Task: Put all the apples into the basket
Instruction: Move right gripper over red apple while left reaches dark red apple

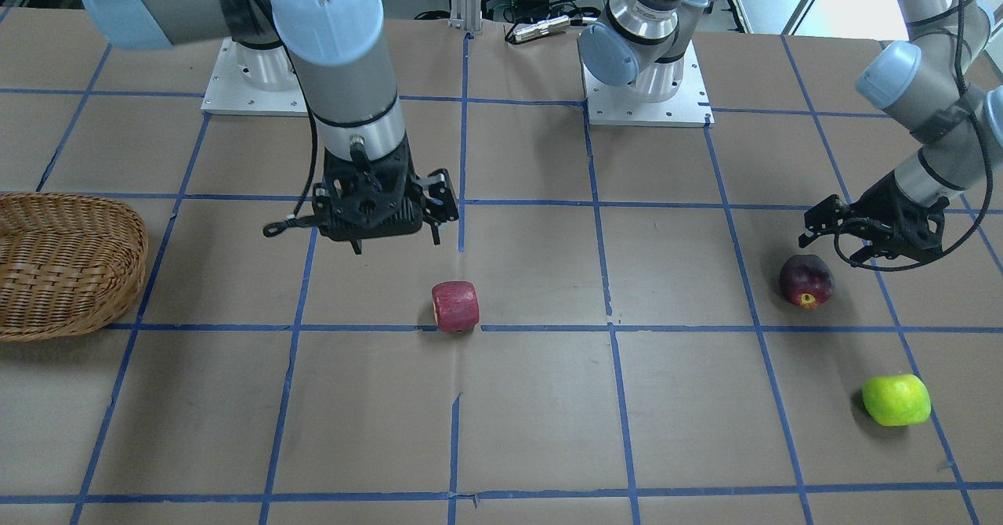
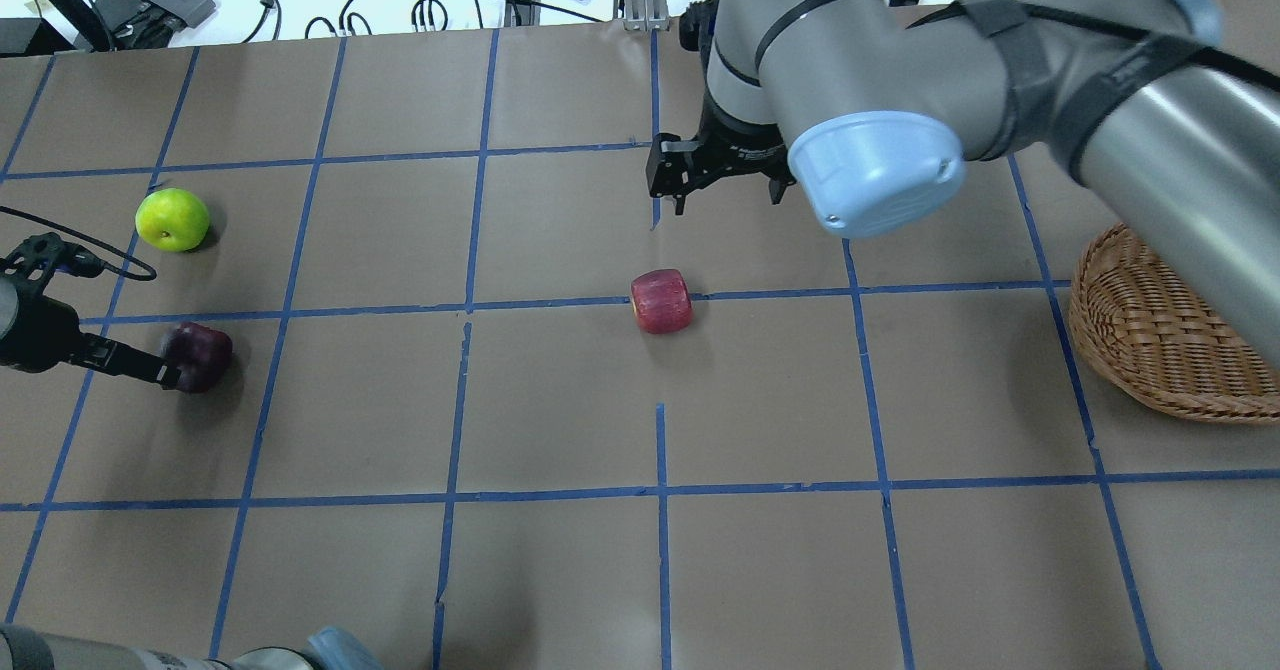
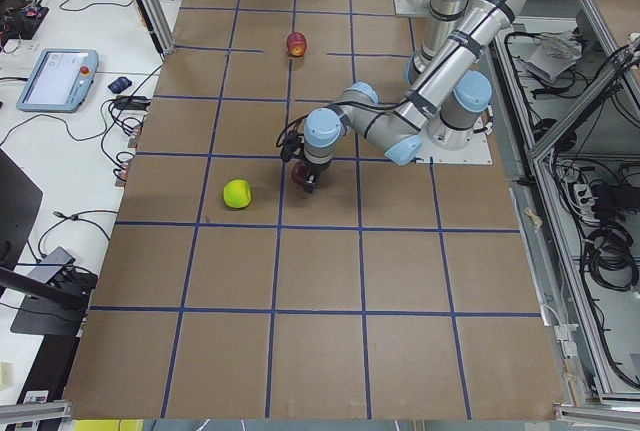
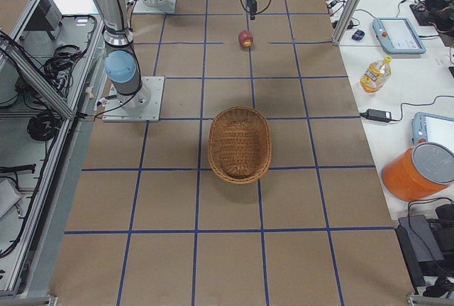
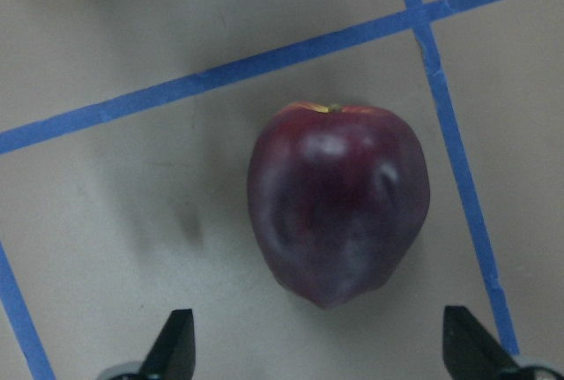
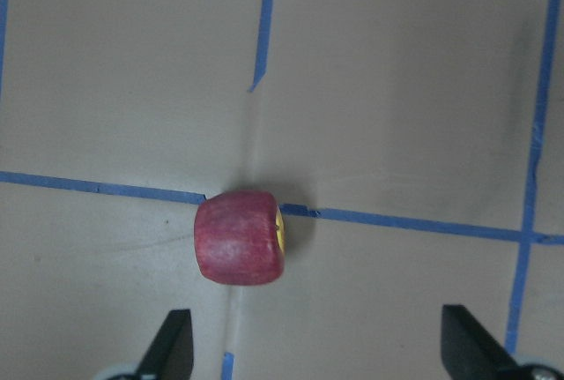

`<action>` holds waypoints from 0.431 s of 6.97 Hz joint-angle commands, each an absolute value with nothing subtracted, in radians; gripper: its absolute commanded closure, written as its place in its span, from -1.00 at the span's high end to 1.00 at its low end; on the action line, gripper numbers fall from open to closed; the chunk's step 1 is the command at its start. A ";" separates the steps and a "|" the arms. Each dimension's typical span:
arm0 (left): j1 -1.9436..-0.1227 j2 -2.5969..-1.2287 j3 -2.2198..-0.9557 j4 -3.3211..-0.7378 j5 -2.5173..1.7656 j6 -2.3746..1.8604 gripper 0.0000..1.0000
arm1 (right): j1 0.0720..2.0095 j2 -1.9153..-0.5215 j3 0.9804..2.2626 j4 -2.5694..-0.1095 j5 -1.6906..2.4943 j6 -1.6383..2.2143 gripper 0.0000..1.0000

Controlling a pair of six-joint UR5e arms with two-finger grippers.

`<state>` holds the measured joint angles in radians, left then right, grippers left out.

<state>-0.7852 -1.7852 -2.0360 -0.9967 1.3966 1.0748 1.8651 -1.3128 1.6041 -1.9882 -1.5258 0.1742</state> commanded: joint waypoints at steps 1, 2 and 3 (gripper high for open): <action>-0.796 -1.824 -2.037 -0.983 1.373 1.014 1.00 | 1.913 -1.177 1.605 -2.066 -1.529 0.178 1.00; -0.805 -1.841 -2.034 -0.976 1.371 0.987 1.00 | 1.916 -1.134 1.606 -2.074 -1.529 0.178 1.00; -0.828 -1.850 -2.030 -0.954 1.349 0.930 1.00 | 1.917 -1.099 1.615 -2.077 -1.525 0.172 1.00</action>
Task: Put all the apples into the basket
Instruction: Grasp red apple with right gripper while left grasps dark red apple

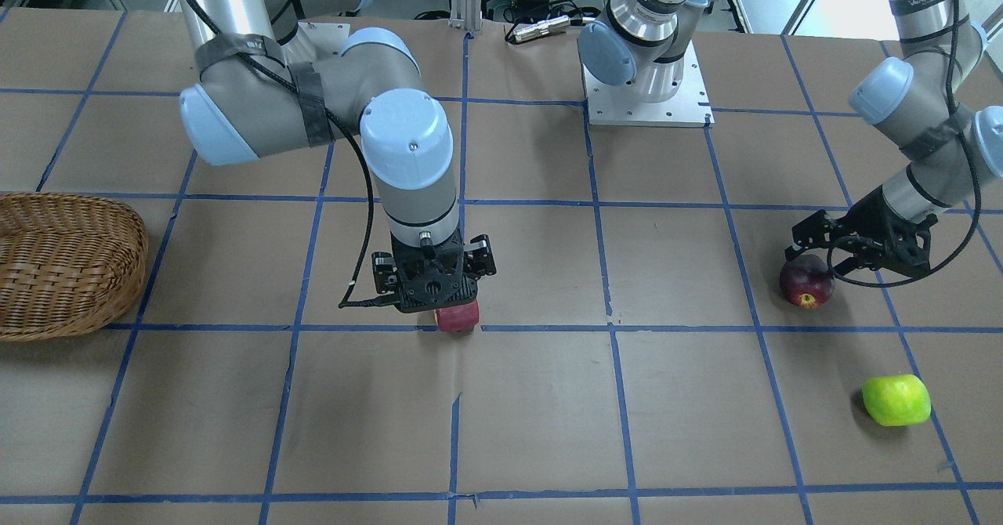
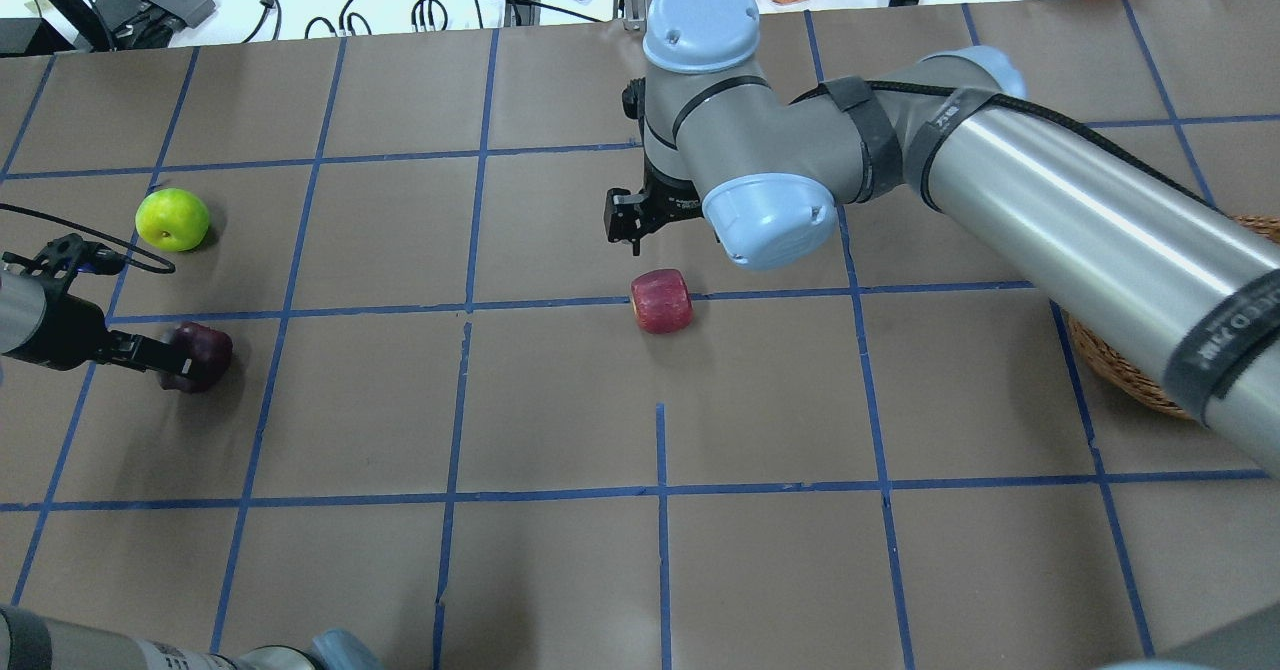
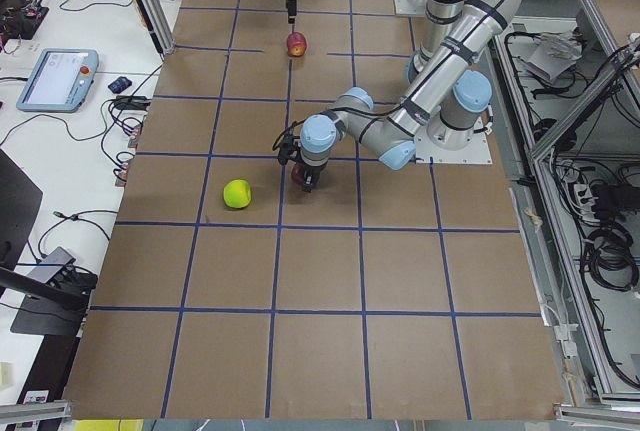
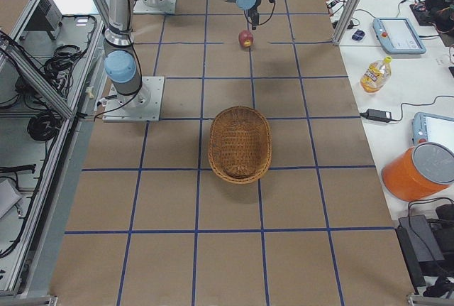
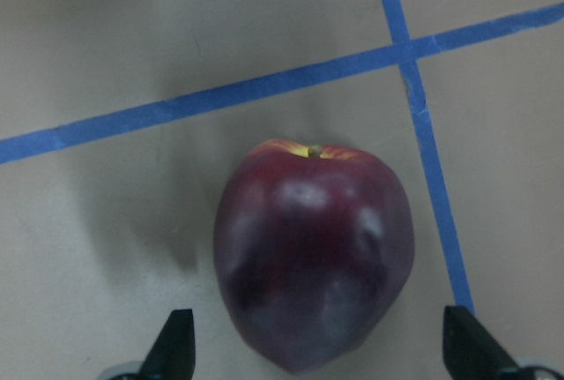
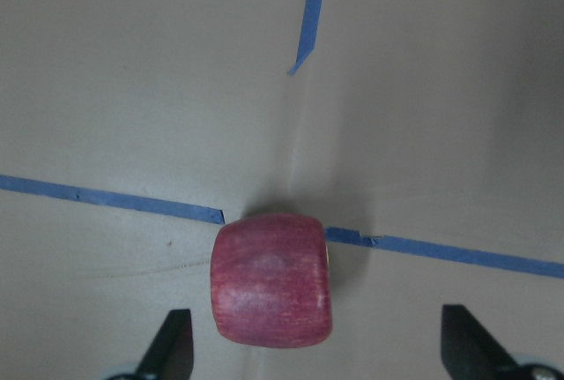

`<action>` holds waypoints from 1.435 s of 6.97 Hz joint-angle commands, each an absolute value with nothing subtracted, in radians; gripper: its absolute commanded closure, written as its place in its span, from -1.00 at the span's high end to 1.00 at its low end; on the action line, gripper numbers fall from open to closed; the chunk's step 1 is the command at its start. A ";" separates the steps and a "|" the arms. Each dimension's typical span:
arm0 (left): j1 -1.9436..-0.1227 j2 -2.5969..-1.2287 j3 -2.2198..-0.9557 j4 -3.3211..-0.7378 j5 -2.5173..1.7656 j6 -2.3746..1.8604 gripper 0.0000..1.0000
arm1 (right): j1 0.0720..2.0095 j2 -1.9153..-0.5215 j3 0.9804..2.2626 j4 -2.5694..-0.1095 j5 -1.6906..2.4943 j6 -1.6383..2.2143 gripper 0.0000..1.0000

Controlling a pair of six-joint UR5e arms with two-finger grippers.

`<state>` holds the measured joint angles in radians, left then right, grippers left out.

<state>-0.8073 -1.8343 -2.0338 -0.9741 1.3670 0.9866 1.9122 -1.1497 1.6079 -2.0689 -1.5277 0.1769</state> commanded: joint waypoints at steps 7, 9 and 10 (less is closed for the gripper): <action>-0.905 -1.792 -1.979 -0.940 1.433 0.858 -1.00 | 1.937 -1.039 1.698 -2.241 -1.513 0.172 1.00; -0.928 -1.763 -1.977 -0.994 1.424 0.766 -1.00 | 1.948 -1.038 1.698 -2.258 -1.454 0.181 1.00; -0.990 -1.752 -2.009 -0.994 1.364 0.674 -1.00 | 1.951 -1.037 1.698 -2.264 -1.454 0.181 1.00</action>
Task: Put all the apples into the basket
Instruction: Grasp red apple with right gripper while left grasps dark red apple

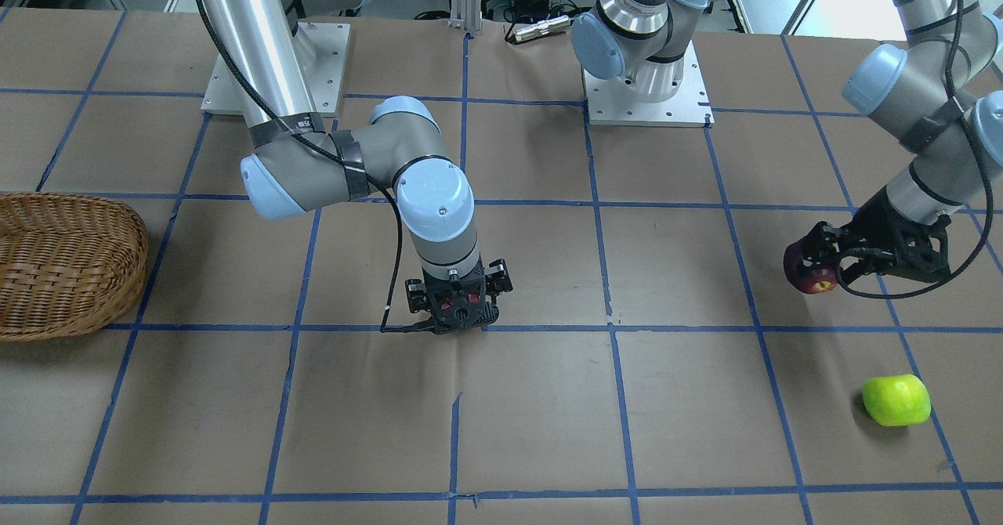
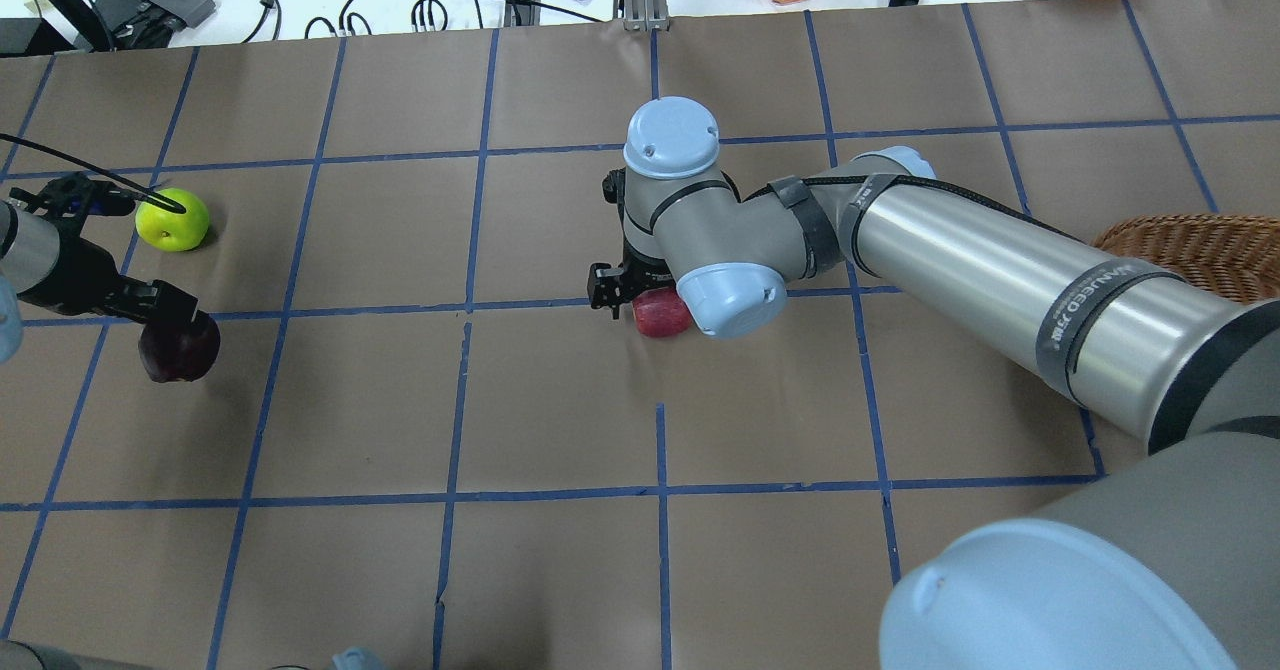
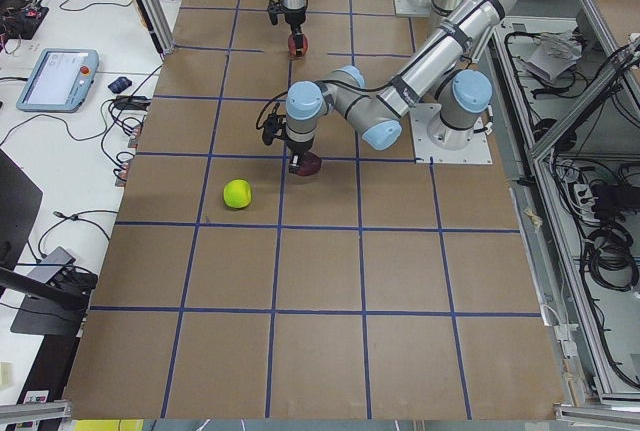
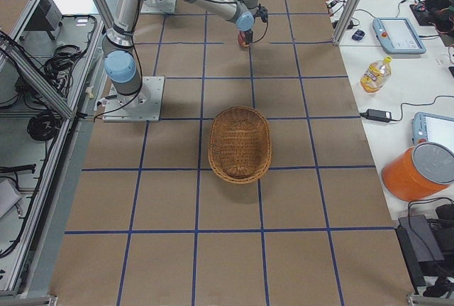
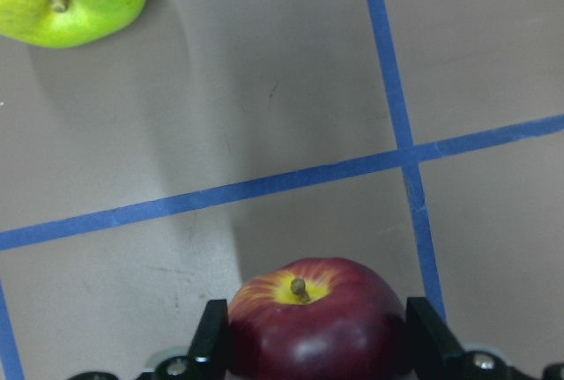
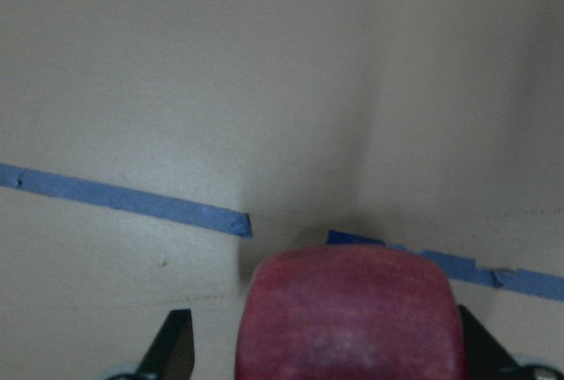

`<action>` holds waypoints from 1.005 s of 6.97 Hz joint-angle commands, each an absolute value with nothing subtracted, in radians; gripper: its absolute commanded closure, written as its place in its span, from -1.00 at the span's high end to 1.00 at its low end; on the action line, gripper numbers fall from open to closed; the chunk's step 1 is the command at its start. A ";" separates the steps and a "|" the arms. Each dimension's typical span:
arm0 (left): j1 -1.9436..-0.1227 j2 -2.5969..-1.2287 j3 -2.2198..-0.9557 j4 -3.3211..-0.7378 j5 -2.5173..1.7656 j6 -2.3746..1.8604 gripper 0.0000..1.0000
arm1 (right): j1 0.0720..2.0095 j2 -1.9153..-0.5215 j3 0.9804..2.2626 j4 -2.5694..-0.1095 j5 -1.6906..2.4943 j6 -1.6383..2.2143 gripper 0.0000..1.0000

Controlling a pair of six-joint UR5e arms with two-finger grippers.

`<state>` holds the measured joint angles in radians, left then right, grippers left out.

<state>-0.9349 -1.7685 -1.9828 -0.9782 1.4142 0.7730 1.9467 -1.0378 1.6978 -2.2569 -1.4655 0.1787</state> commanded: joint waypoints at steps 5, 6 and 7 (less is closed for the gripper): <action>-1.173 -1.741 -2.023 -0.979 1.353 0.336 -1.00 | 1.881 -1.095 1.689 -2.228 -1.470 0.143 -0.47; -1.183 -1.738 -2.025 -0.980 1.347 0.307 -1.00 | 1.779 -1.179 1.700 -2.129 -1.474 0.138 -0.47; -1.234 -1.750 -2.035 -0.976 1.244 0.188 -1.00 | 1.664 -1.268 1.701 -2.065 -1.474 0.120 -0.40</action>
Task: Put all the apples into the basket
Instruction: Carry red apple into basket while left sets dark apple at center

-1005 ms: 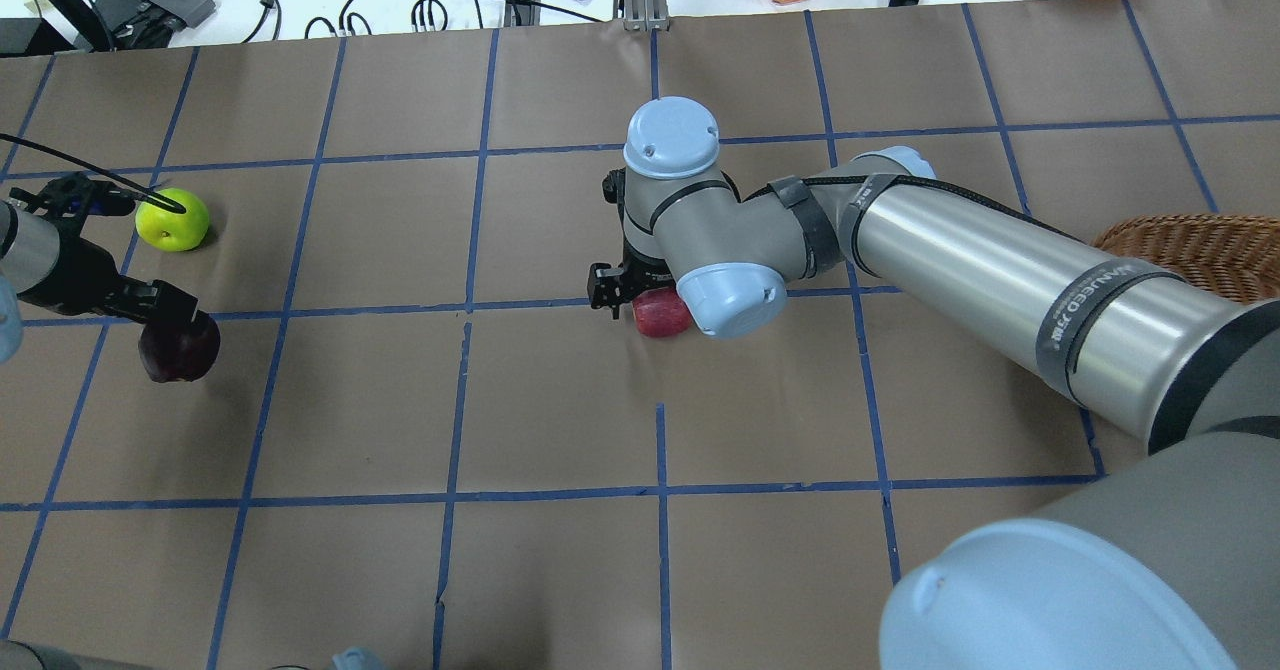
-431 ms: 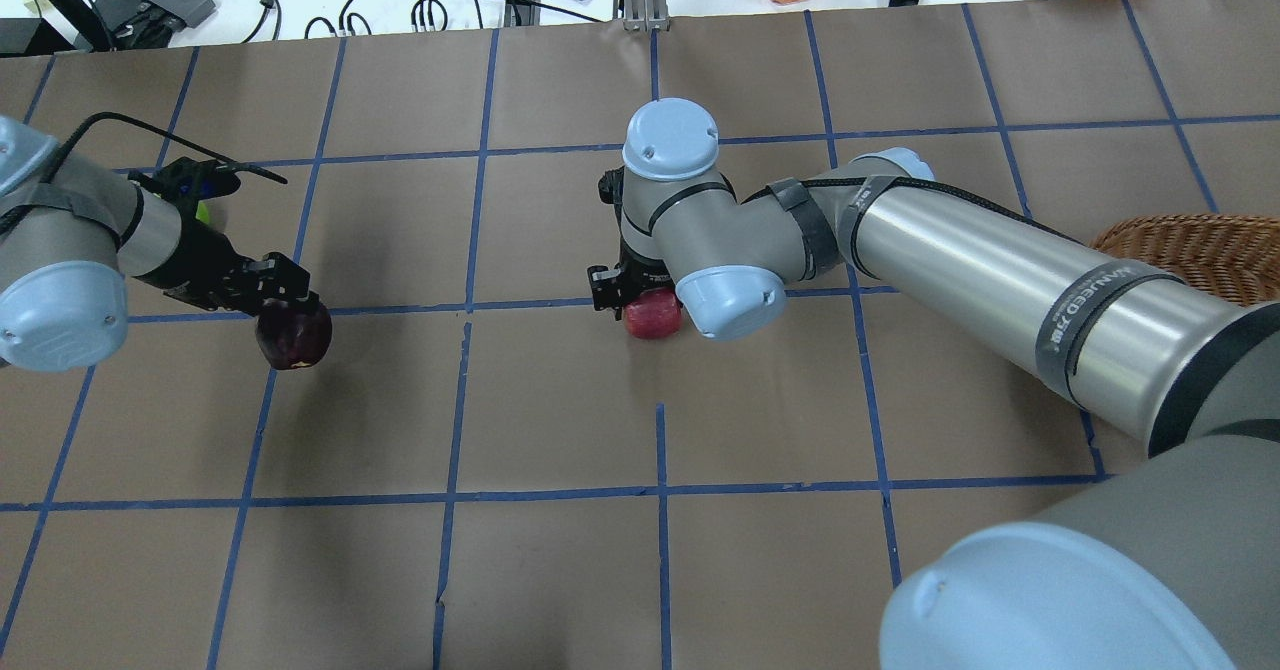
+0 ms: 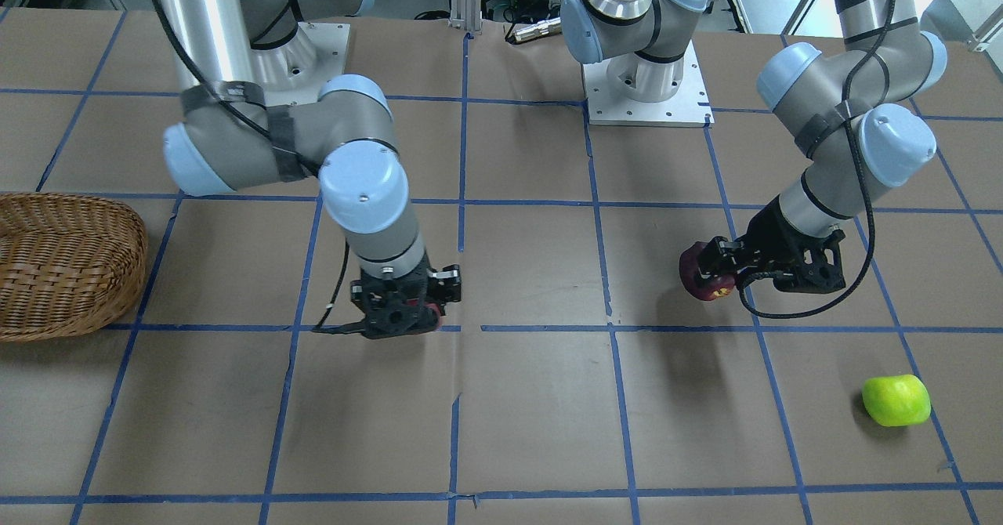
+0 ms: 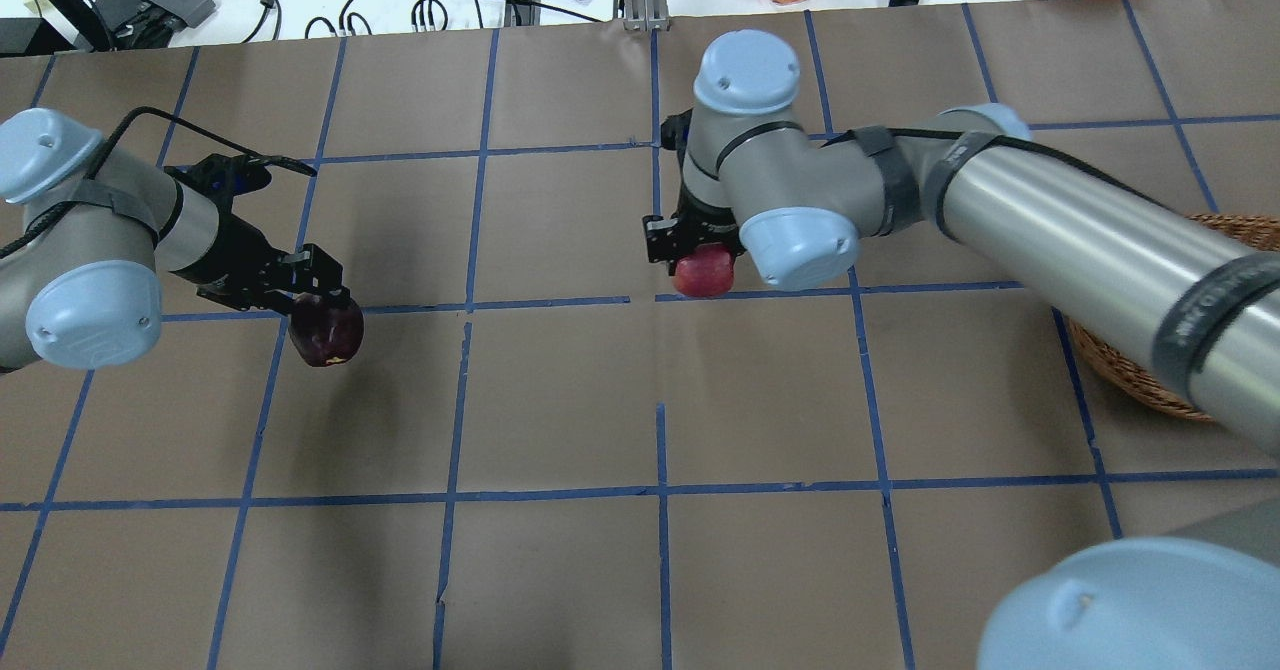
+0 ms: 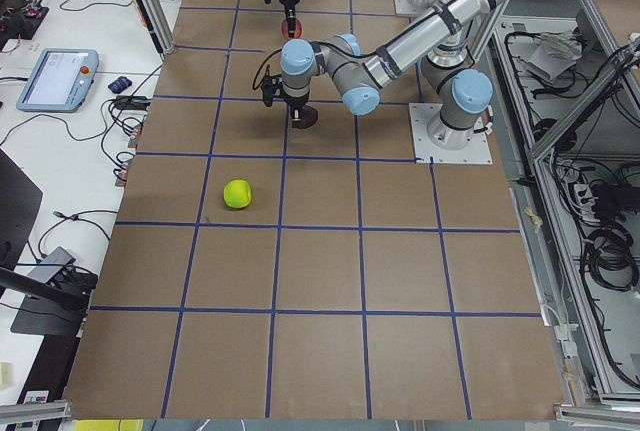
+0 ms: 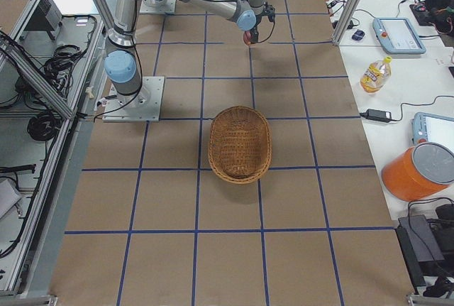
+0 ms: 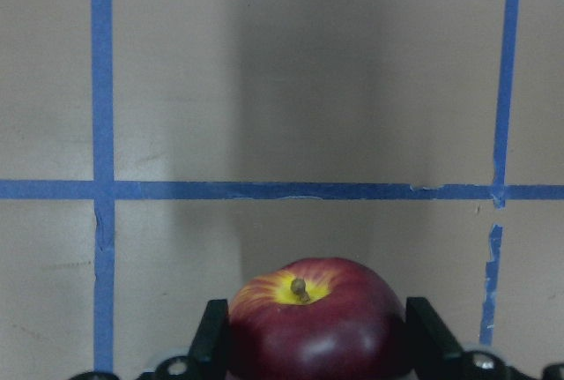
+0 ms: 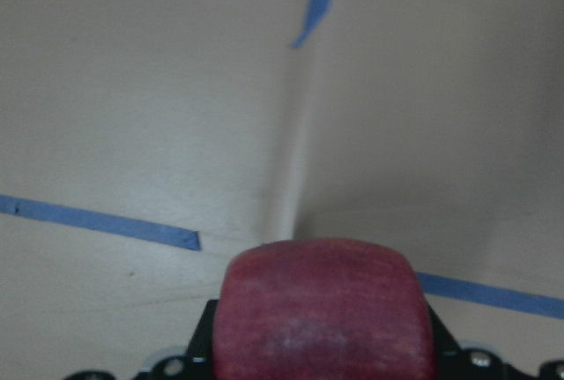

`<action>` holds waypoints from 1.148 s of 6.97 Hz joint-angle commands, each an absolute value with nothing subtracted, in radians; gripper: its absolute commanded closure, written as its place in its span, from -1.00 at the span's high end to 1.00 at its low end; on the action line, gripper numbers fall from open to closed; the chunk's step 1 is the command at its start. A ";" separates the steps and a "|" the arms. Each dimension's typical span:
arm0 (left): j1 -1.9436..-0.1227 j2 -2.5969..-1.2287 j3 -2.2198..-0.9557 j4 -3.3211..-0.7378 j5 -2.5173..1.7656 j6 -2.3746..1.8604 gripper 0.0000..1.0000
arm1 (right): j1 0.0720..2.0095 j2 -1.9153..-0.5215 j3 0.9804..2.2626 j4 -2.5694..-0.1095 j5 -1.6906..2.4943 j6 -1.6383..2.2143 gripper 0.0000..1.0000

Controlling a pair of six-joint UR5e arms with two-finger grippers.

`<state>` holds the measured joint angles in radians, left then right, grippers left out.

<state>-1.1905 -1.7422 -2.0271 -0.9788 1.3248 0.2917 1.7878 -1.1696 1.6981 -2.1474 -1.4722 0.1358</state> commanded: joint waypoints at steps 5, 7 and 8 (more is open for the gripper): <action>-1.808 -1.891 -1.978 -0.668 1.414 -0.597 -1.00 | 1.014 -1.358 1.718 -1.893 -1.658 -0.594 -0.42; -1.841 -1.966 -1.919 -0.664 1.414 -0.676 -0.96 | 0.803 -1.313 1.778 -2.050 -1.602 -0.859 -0.38; -1.845 -1.983 -1.899 -0.629 1.414 -0.689 -0.46 | 0.745 -1.271 1.785 -2.101 -1.589 -0.903 -0.38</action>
<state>-1.8309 -1.9531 -1.9255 -0.6579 1.4128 -0.6614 0.8392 -1.3184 1.7655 -2.0170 -1.6135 -0.8051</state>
